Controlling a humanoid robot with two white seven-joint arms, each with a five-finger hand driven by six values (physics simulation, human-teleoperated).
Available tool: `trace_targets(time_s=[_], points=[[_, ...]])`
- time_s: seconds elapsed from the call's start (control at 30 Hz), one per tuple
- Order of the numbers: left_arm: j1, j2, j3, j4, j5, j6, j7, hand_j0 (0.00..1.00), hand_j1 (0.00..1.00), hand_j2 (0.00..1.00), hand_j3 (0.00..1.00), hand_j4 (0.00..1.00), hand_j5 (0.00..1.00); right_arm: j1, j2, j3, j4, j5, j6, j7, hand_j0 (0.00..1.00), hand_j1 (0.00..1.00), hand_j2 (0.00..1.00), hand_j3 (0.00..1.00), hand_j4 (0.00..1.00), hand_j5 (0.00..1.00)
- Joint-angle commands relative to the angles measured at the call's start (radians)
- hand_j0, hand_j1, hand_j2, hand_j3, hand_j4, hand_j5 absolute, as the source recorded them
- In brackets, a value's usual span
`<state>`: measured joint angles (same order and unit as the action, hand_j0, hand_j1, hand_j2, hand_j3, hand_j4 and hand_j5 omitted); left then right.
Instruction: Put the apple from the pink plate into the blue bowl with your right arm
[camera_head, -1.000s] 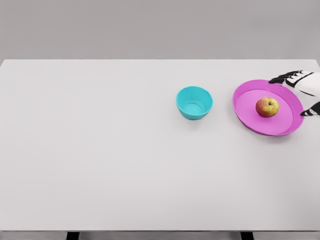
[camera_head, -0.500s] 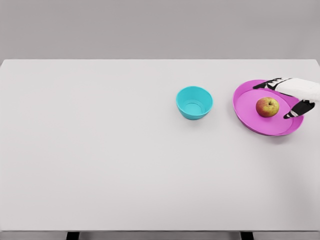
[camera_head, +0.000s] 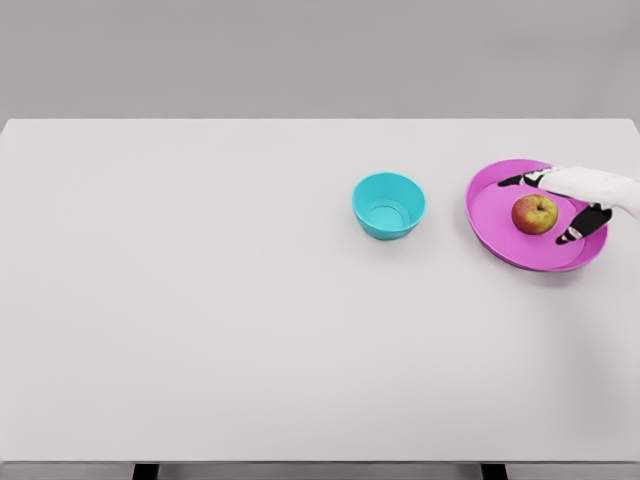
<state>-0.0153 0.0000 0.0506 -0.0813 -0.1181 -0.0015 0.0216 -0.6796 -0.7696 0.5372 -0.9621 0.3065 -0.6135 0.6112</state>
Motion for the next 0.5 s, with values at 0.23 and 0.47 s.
trace_targets(time_s=[0.23, 0.47], points=[[0.000, 0.000, 0.000, 0.000, 0.000, 0.000, 0.000, 1.00, 1.00, 1.00, 1.00, 1.00, 1.00, -0.006, 0.012, 0.024, 0.020, -0.006, 0.003, 0.000, 0.97, 0.97, 0.97, 0.97, 0.97, 0.97], [0.000, 0.000, 0.000, 0.000, 0.000, 0.000, 0.000, 1.00, 1.00, 1.00, 1.00, 1.00, 1.00, -0.006, 0.012, 0.024, 0.022, -0.006, 0.003, 0.000, 0.64, 0.64, 0.64, 0.64, 0.64, 0.64]])
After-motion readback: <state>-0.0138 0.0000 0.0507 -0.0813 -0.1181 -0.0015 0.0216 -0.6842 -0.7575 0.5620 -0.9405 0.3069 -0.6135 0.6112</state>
